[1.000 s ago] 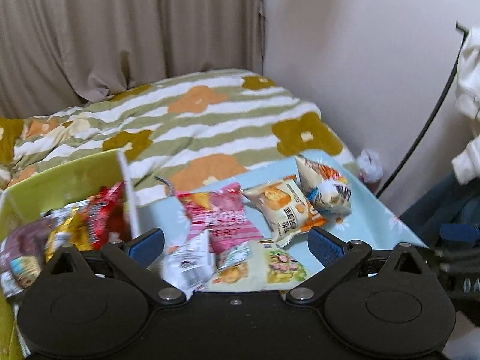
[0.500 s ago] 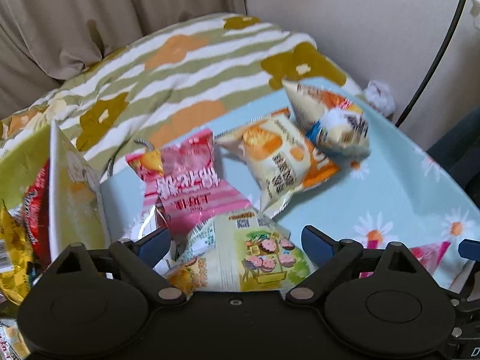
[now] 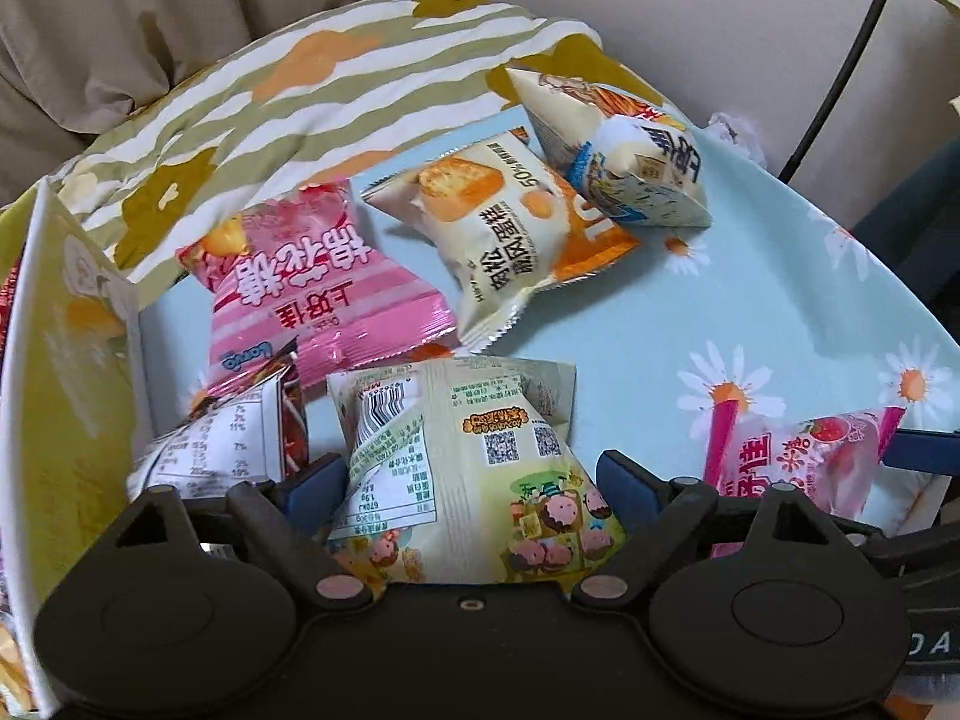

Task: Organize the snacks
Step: 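Grasp a pale green snack bag with the left tool while the right tool grasps a pink translucent bag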

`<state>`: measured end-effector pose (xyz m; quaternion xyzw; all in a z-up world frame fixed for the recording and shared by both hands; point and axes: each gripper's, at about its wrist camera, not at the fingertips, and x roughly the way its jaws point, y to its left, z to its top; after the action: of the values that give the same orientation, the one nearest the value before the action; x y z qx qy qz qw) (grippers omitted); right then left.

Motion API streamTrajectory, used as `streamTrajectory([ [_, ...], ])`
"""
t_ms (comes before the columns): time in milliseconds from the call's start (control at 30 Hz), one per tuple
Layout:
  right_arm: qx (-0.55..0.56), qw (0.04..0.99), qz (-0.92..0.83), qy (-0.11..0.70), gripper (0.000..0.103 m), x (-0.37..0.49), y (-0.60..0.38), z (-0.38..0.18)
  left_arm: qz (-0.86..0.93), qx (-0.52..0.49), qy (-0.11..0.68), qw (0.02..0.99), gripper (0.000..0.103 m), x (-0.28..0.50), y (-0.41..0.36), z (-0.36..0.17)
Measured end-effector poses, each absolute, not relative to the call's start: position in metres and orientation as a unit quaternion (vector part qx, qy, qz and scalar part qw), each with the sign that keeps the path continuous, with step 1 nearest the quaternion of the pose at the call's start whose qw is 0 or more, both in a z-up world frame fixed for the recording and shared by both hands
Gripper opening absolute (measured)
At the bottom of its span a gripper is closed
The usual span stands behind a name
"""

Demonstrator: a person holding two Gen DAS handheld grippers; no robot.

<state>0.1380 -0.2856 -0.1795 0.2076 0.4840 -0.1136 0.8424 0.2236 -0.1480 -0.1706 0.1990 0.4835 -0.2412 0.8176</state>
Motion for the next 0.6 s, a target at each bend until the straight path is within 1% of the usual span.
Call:
streamTrajectory([
  [100,0.197,0.844,-0.114,0.485,0.103,0.139,-0.285,-0.183,-0.246,0.193,0.491,0.813,0.083,0.224,-0.149,-0.176],
  [167,0.19,0.845,-0.113,0.488,0.103,0.14,-0.285,-0.186,-0.251,0.176,0.502,0.809,0.074,0.225,-0.148,-0.181],
  [367,0.177,0.844,-0.106,0.495,0.103,0.14,-0.286,-0.192,-0.25,0.151,0.494,0.819,0.061,0.223,-0.144,-0.173],
  [600,0.154,0.845,-0.091,0.505,0.103,0.141,-0.283,-0.202,-0.247,0.137,0.483,0.829,0.06,0.214,-0.143,-0.164],
])
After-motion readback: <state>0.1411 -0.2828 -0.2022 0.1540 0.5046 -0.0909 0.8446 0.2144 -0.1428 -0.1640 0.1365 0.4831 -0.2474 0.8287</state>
